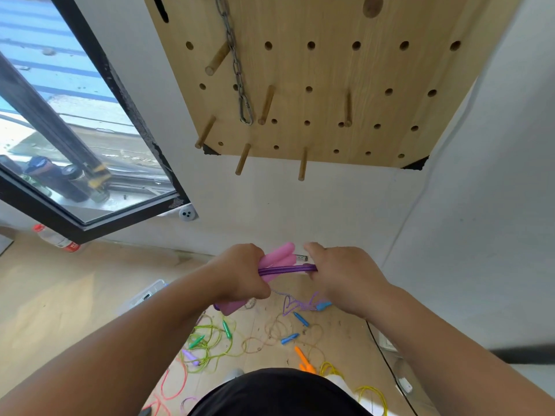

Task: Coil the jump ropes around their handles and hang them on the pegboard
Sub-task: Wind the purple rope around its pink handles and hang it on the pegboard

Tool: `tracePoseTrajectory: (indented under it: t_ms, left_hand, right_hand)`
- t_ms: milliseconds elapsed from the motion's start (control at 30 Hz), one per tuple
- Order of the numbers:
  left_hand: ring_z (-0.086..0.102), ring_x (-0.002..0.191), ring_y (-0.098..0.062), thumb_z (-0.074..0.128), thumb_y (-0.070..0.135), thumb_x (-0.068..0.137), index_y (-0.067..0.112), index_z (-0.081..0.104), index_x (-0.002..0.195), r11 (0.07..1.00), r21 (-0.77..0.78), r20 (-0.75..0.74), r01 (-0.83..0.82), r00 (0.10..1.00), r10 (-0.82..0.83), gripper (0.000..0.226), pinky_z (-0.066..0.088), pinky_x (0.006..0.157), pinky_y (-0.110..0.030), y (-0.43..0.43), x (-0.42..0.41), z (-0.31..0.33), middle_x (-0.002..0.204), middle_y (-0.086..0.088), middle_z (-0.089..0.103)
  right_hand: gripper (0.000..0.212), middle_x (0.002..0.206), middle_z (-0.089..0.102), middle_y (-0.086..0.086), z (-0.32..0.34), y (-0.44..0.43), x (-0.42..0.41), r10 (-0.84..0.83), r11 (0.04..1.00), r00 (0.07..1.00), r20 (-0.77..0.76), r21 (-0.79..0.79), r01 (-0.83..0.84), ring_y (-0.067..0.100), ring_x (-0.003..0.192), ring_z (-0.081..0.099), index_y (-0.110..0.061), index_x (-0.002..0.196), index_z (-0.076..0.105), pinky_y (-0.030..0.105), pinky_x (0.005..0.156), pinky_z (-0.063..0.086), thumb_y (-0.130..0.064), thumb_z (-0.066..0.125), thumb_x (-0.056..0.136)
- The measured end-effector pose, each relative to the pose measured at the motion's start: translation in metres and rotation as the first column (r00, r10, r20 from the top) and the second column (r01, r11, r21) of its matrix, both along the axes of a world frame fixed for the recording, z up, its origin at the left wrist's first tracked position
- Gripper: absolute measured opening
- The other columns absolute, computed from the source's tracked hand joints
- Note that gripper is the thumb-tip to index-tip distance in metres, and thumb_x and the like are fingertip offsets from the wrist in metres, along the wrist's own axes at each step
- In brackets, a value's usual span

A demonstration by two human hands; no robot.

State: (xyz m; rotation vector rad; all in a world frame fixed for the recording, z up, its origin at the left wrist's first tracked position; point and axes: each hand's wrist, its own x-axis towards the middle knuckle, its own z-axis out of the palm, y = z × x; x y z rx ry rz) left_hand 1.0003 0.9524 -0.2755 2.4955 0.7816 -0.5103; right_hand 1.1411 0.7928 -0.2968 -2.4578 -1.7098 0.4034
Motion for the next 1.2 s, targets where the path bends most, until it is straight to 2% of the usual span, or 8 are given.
tracePoseTrajectory:
  t_ms: [100,200,300,467,700,900,1033,1200]
  left_hand:
    - [0.054,0.061,-0.016,0.073,0.017,0.072,0.015,0.056,0.075,0.987,-0.135,0.048,-0.087,0.994,0.094,0.018,0.042,0.057,-0.026,0.009,-0.009,0.011,0.068,0.000,0.056]
    - [0.057,0.057,-0.017,0.071,0.009,0.067,0.012,0.055,0.071,0.909,-0.403,0.088,-0.105,0.984,0.153,0.016,0.048,0.058,-0.030,0.008,-0.017,0.028,0.062,-0.002,0.058]
    - [0.062,0.062,-0.024,0.069,0.005,0.065,0.011,0.057,0.072,0.782,-0.623,0.100,-0.035,0.987,0.123,0.016,0.054,0.061,-0.033,0.002,-0.020,0.041,0.066,-0.010,0.060]
    - [0.059,0.060,-0.020,0.068,0.002,0.068,0.025,0.060,0.064,0.687,-0.717,0.023,0.115,0.990,-0.141,0.025,0.050,0.058,-0.027,-0.011,-0.021,0.047,0.064,-0.003,0.060]
    - [0.049,0.059,-0.010,0.073,0.018,0.077,0.024,0.051,0.073,0.852,-0.428,-0.238,0.303,0.871,-0.429,0.023,0.040,0.059,-0.025,-0.016,-0.019,0.030,0.068,0.007,0.053]
    - [0.051,0.065,-0.020,0.073,0.023,0.072,0.021,0.050,0.072,0.954,-0.157,-0.261,0.257,0.920,-0.291,0.023,0.041,0.062,-0.030,0.001,-0.018,0.016,0.070,0.003,0.053]
    - [0.051,0.063,-0.021,0.073,0.020,0.070,0.017,0.053,0.073,0.980,-0.100,-0.165,0.171,0.969,-0.186,0.020,0.039,0.058,-0.027,0.000,-0.016,0.017,0.067,0.001,0.054]
    - [0.052,0.056,-0.017,0.072,0.014,0.067,0.016,0.052,0.070,0.984,-0.140,0.058,-0.112,0.991,0.121,0.020,0.040,0.053,-0.024,-0.002,-0.019,0.017,0.063,0.002,0.055]
  right_hand:
    - [0.028,0.079,0.059,-0.004,0.003,-0.015,0.005,0.078,0.997,0.985,-0.152,0.018,-0.076,0.018,0.075,0.054,-0.026,0.090,0.050,0.035,0.067,0.042,-0.049,0.041,0.102]
    - [0.037,0.079,0.050,-0.009,0.000,-0.029,0.004,0.166,0.979,0.934,-0.315,0.163,-0.119,0.010,0.076,0.046,-0.029,0.086,0.045,0.034,0.070,0.044,-0.060,0.030,0.098]
    - [0.034,0.080,0.048,-0.011,-0.003,-0.034,0.002,0.220,0.955,0.946,-0.238,0.252,-0.158,0.011,0.076,0.043,-0.028,0.088,0.046,0.037,0.071,0.043,-0.052,0.026,0.102]
    - [0.017,0.080,0.055,-0.014,0.009,-0.014,0.000,0.384,0.892,0.923,-0.025,0.268,-0.364,0.013,0.072,0.046,-0.035,0.100,0.060,0.031,0.066,0.039,-0.029,0.043,0.096]
    - [0.021,0.081,0.060,-0.004,0.033,0.020,0.012,0.552,0.813,0.795,0.253,0.050,-0.580,0.022,0.082,0.057,-0.023,0.084,0.059,0.040,0.069,0.048,-0.033,0.045,0.096]
    - [0.023,0.083,0.056,0.000,0.055,0.017,-0.008,0.448,0.891,0.881,0.151,-0.159,-0.426,0.025,0.079,0.056,-0.020,0.090,0.050,0.035,0.064,0.038,-0.032,0.038,0.106]
    - [0.022,0.093,0.061,0.001,0.062,0.003,-0.023,0.313,0.949,0.948,0.057,-0.055,-0.311,0.023,0.078,0.051,-0.025,0.094,0.045,0.035,0.066,0.033,-0.039,0.035,0.106]
    - [0.017,0.078,0.041,-0.007,0.047,-0.016,-0.043,0.116,0.992,0.993,-0.006,0.057,-0.115,0.019,0.075,0.044,-0.023,0.090,0.037,0.034,0.065,0.035,-0.027,0.046,0.104]
